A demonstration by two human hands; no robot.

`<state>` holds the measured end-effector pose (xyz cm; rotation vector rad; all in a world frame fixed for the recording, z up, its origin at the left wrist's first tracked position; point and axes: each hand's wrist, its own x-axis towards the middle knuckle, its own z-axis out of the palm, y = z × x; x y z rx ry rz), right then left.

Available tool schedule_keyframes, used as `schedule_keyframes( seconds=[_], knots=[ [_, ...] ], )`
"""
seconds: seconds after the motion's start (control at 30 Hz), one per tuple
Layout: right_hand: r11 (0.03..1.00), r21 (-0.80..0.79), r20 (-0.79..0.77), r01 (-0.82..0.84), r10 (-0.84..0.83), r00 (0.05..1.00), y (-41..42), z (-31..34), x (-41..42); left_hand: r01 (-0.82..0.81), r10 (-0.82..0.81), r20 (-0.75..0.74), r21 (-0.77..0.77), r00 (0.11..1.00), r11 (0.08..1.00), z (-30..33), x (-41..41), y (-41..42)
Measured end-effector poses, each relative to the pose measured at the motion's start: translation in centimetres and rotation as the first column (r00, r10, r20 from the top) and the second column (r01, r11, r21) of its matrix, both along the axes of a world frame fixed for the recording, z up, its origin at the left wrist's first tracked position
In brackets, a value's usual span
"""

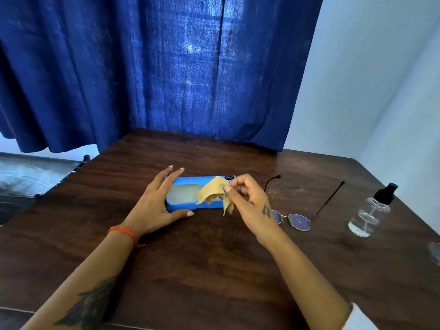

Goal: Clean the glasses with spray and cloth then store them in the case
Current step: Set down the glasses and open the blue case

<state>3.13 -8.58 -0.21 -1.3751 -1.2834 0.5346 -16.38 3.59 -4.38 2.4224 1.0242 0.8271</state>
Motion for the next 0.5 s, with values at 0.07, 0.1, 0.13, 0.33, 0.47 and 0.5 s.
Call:
schedule_keyframes(
  seconds=[0.07, 0.1, 0.13, 0.33, 0.47, 0.5],
  knots=[
    [0.998, -0.041, -0.186, -0.049, 0.041, 0.982, -1.0, -0.2, 0.3, -0.019, 0.017, 0.019, 0.095, 1.0, 0.995, 0.4, -0.1, -0.5],
    [0.995, -0.054, -0.275, -0.08, 0.063, 0.959, -1.6, -0.3, 0.6, -0.028, 0.016, 0.067, 0.173, 0.998, 0.985, 0.7, -0.1, -0.8],
    [0.992, -0.066, -0.341, -0.108, 0.079, 0.937, -2.2, -0.3, 0.8, -0.04, 0.006, 0.135, 0.249, 0.991, 0.968, 1.1, 0.1, -1.3],
    [0.966, -0.136, -0.391, -0.218, 0.15, 0.908, -4.8, 0.1, 2.0, 0.152, -0.205, 0.322, 0.182, 0.925, 0.972, 2.6, 3.3, -6.1],
    [0.955, -0.137, -0.44, -0.263, 0.179, 0.88, -5.8, 0.6, 2.4, 0.389, -0.325, 0.34, -0.138, 0.882, 0.911, 1.9, 5.5, -9.0],
    [0.955, -0.135, -0.449, -0.265, 0.18, 0.875, -6.0, 0.6, 2.6, 0.4, -0.33, 0.352, -0.148, 0.876, 0.905, 1.7, 5.9, -9.3]
  ],
)
